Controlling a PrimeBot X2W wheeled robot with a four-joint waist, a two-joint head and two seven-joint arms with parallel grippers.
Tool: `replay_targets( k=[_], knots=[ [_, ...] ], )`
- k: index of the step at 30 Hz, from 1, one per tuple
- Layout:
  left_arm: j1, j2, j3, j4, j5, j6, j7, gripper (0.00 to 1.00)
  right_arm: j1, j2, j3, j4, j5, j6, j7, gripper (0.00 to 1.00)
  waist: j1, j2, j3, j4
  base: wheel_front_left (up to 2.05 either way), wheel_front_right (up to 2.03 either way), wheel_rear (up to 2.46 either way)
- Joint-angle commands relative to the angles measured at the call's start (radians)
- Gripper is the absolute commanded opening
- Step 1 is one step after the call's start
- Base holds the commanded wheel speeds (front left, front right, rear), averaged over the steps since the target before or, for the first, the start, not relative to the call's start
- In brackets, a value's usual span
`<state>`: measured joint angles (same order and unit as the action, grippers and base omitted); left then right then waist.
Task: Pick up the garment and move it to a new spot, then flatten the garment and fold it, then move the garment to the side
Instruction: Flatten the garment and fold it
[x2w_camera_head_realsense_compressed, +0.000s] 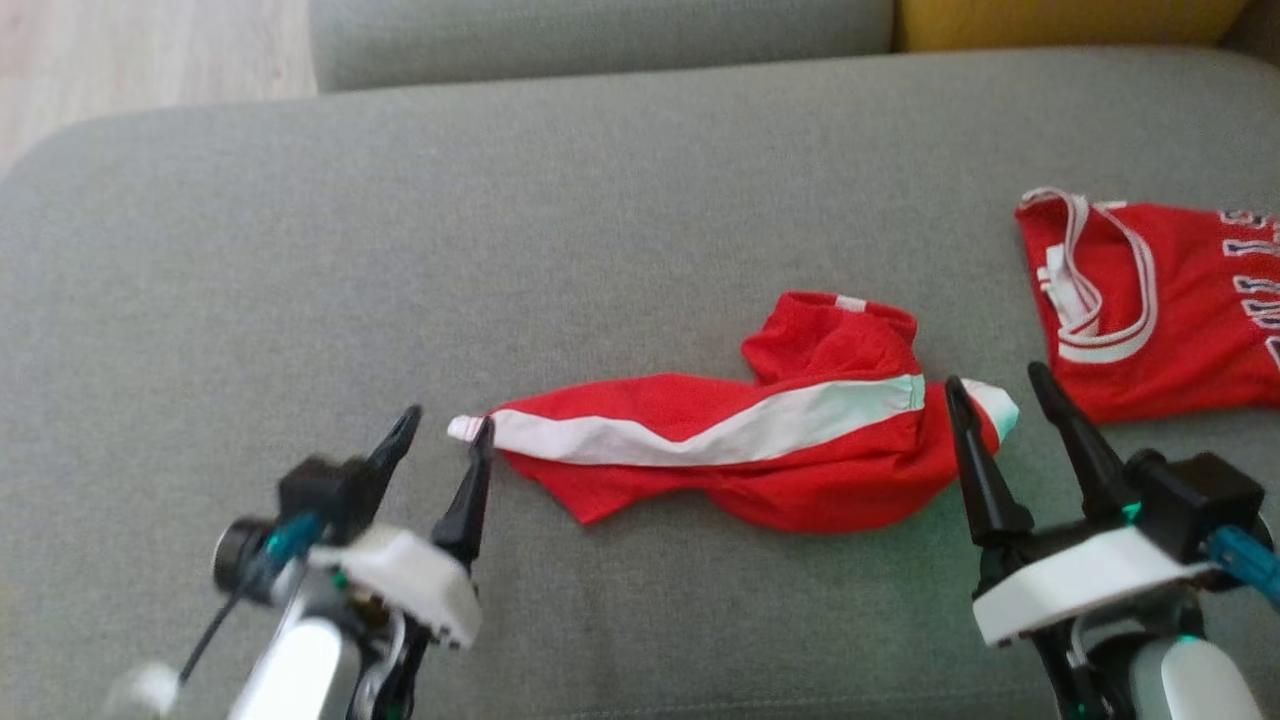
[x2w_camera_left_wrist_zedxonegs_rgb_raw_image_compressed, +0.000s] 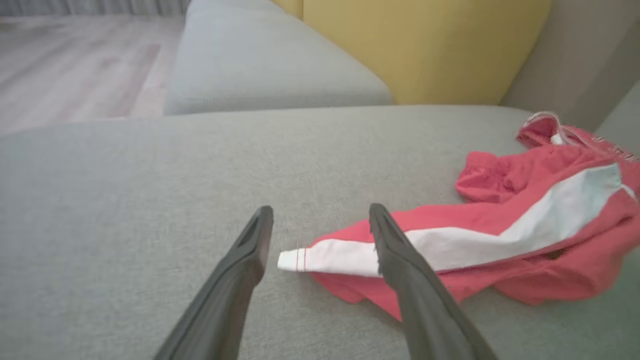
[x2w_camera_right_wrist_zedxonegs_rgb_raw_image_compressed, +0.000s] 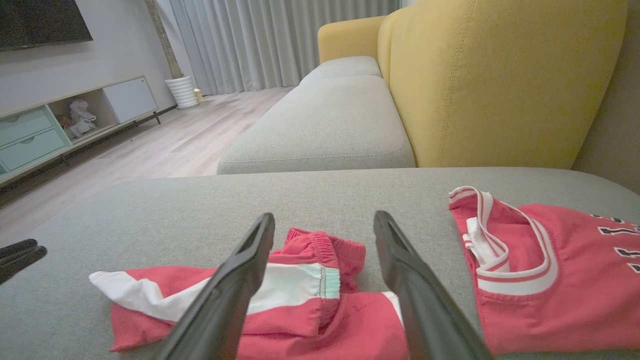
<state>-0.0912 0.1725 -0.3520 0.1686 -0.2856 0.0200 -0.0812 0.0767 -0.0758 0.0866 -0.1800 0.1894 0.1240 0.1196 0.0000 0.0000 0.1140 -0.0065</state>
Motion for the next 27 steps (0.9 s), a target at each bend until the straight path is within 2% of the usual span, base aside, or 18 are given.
replay_targets(
  k=[1, 10, 11, 12, 14, 15, 22, 27],
  knots=[
    [-0.053, 0.006, 0.032, -0.014, -0.003, -0.003, 0.003, 1.0, -0.045, -0.001, 0.022, -0.035, 0.003, 0.007, 0.001, 1.0, 0.0, 0.0, 0.019, -0.006, 0.0, 0.0, 0.0],
    [-0.197, -0.038, 0.042, 0.251, -0.08, -0.055, 0.041, 1.0, -0.072, 0.008, 0.026, -0.014, 0.012, 0.007, -0.009, 1.0, 0.0, 0.0, 0.089, -0.037, 0.0, 0.0, 0.0],
    [-0.204, -0.042, 0.04, 0.268, -0.084, -0.057, 0.045, 0.93, -0.073, 0.009, 0.024, -0.011, 0.014, 0.007, -0.009, 1.0, 0.0, 0.0, 0.092, -0.038, 0.0, 0.0, 0.0],
    [-0.211, -0.045, 0.039, 0.281, -0.087, -0.06, 0.044, 0.69, -0.075, 0.01, 0.023, -0.009, 0.014, 0.007, -0.01, 1.0, 0.0, 0.0, 0.095, -0.038, 0.0, 0.0, 0.0],
    [-0.225, -0.048, 0.038, 0.308, -0.093, -0.066, 0.036, 0.03, -0.079, 0.012, 0.022, -0.005, 0.018, 0.007, -0.012, 1.0, 0.0, 0.0, 0.099, -0.041, 0.0, 0.0, 0.0],
    [-0.231, -0.049, 0.037, 0.322, -0.094, -0.068, 0.034, 0.0, -0.081, 0.013, 0.023, -0.002, 0.021, 0.007, -0.012, 1.0, 0.0, 0.0, 0.1, -0.042, 0.0, 0.0, 0.0],
    [-0.252, -0.054, 0.028, 0.368, -0.096, -0.074, 0.0, 0.0, -0.101, 0.004, 0.014, 0.004, 0.015, 0.007, -0.007, 1.0, 0.0, 0.0, 0.096, -0.039, 0.0, 0.0, 0.0],
    [-0.261, -0.057, 0.02, 0.376, -0.095, -0.075, -0.018, 0.0, -0.133, -0.04, 0.034, 0.054, 0.021, 0.007, 0.082, 1.0, 0.0, 0.0, 0.096, -0.03, 0.0, 0.0, 0.0]
  ],
)
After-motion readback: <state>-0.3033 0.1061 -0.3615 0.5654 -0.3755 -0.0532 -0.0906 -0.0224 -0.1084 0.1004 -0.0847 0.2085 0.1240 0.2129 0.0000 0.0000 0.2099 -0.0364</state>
